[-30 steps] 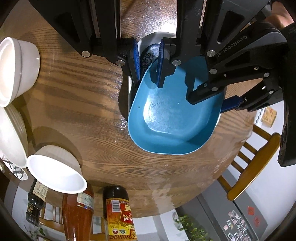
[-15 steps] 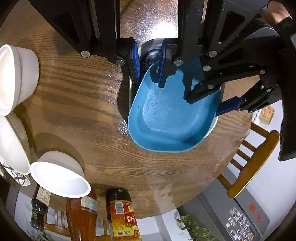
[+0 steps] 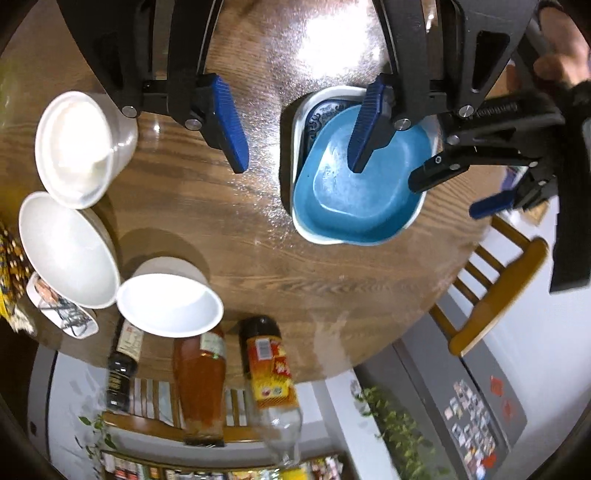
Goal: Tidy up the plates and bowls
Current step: 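Lower the blue plate onto the patterned plate and open the right gripper, then move the right tool to the large white bowl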
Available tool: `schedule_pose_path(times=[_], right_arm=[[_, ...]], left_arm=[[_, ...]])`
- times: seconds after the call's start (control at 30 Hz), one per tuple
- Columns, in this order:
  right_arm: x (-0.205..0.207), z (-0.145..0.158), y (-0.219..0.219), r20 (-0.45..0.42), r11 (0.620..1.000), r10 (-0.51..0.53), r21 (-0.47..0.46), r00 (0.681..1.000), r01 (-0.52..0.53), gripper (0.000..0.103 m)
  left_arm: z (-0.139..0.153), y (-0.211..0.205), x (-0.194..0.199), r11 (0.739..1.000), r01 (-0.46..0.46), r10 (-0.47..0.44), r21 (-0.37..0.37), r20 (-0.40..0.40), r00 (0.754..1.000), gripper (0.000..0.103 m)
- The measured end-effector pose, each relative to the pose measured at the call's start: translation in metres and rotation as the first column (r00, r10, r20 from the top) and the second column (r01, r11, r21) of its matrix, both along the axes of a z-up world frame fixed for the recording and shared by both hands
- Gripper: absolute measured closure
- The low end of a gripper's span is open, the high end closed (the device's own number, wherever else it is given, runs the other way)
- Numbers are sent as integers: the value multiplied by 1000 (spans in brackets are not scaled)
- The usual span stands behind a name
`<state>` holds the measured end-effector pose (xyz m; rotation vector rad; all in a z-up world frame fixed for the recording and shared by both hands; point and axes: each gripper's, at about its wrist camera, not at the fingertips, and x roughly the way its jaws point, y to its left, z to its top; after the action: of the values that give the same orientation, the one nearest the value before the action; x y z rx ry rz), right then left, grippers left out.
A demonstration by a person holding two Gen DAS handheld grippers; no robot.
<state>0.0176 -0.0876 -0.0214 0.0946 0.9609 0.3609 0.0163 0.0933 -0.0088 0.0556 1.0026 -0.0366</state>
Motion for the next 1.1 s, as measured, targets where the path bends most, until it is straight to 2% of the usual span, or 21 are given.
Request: schedule_pose_path(times=[0.2,0.33,0.57,0.87,1.0,1.1], right_arm=[[-13,20,-55,30,988,-94,124,995,90,44],[-20,30,-98,42,970,-205,141,978,197,44],[-29,31,-178,0,924,-362,132,932,358,44],[-14,39,-254,-35,913,-403,59,915,405,44],[12,32,-271,-60,916,-390,80,919,394,44],[39,16,-272,-100,921,-362,112,927,372,44]], left_arm=[[16,-11,-3,996,9,-8,-89,11,1000,1],[25,-32,-1,991,51,-48,-124,25,999,1],[34,-93,12,976,134,-132,-172,26,991,1],[40,-184,55,966,186,-183,-180,30,983,1],[21,-215,85,966,173,-185,-191,-47,982,2],[6,-233,100,975,154,-169,-157,-84,982,4]])
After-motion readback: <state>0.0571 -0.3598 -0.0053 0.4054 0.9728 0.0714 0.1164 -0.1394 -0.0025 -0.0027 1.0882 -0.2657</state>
